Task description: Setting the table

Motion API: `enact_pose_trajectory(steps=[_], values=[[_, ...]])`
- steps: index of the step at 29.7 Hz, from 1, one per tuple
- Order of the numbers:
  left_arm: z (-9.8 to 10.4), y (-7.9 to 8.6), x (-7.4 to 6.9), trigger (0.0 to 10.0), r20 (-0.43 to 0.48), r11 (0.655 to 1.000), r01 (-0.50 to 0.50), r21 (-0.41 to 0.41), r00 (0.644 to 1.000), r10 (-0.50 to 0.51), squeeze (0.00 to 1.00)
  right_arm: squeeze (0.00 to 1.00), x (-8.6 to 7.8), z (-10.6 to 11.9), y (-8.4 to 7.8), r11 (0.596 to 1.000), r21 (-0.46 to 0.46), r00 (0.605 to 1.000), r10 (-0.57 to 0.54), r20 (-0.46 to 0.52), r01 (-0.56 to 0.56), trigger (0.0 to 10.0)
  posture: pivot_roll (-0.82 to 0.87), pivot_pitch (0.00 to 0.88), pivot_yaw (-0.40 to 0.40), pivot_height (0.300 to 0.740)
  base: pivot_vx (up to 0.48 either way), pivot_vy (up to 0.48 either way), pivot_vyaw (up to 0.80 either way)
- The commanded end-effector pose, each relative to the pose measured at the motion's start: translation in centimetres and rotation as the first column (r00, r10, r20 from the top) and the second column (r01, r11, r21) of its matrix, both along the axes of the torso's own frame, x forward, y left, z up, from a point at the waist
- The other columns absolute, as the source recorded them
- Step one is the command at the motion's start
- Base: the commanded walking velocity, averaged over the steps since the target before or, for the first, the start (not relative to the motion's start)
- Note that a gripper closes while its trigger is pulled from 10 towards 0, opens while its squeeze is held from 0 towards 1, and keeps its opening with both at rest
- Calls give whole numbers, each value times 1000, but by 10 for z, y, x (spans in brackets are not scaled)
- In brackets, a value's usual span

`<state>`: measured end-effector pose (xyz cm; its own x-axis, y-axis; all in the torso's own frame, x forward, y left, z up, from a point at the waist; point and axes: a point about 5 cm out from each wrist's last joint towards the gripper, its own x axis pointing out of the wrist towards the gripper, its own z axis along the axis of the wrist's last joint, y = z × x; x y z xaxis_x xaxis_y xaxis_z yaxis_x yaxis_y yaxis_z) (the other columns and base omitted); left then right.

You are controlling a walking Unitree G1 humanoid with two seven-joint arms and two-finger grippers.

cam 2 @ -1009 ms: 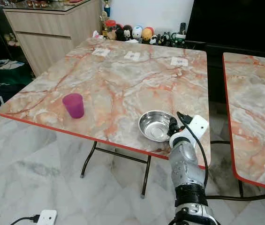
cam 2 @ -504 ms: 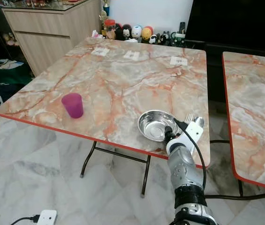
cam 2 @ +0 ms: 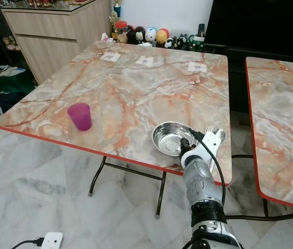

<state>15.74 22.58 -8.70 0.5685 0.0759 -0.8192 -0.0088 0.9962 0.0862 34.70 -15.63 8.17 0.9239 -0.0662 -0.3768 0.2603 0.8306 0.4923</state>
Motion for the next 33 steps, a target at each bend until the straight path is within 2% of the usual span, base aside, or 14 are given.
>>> enact_pose_trajectory(steps=[1,18,21,23,24,25,26,28,29,33], values=[[-1,1,-2,10000,-11,1000,-3,-5,1000,3,0,0,4,4,2,1000,3,1000,9,8,-9,0,107,0,2,740,0,0,0],[-2,0,-3,10000,-19,1000,1,-12,1000,-1,0,0,1,0,3,1000,3,1000,6,0,-6,0,105,0,0,740,0,0,0],[-2,0,-3,10000,-20,1000,3,-9,1000,-4,0,0,1,5,1,999,25,998,-32,60,31,0,107,0,-1,740,0,0,0],[-2,0,-4,10000,-21,1000,7,-1,1000,-7,0,0,-1,29,-7,989,98,956,-131,263,109,0,108,0,-2,740,0,0,0],[-2,0,-4,10000,-21,1000,7,-1,1000,-7,0,0,-1,29,-7,989,98,956,-131,263,109,0,108,0,-2,740,0,0,0],[-2,1,-4,10000,-20,1000,8,3,1000,-8,0,0,-4,34,-11,986,91,938,-162,306,140,3373,107,0,-1,740,0,0,0],[-2,1,-4,10000,-20,1000,10,5,1000,-10,0,0,-7,34,-13,984,84,931,-178,318,159,10000,104,0,-1,740,0,0,0],[-2,1,-4,10000,-21,1000,12,7,1000,-11,0,0,-9,35,-14,982,81,926,-188,326,171,10000,104,0,-1,740,0,0,0],[-1,1,-3,10000,-22,1000,26,15,999,-26,0,0,-18,34,-19,974,83,911,-225,347,209,10000,102,0,-1,740,0,-259,0],[-1,1,-3,10000,-23,999,39,21,999,-39,0,0,-30,37,-24,964,65,886,-263,381,258,10000,98,0,-2,740,0,-315,0]])
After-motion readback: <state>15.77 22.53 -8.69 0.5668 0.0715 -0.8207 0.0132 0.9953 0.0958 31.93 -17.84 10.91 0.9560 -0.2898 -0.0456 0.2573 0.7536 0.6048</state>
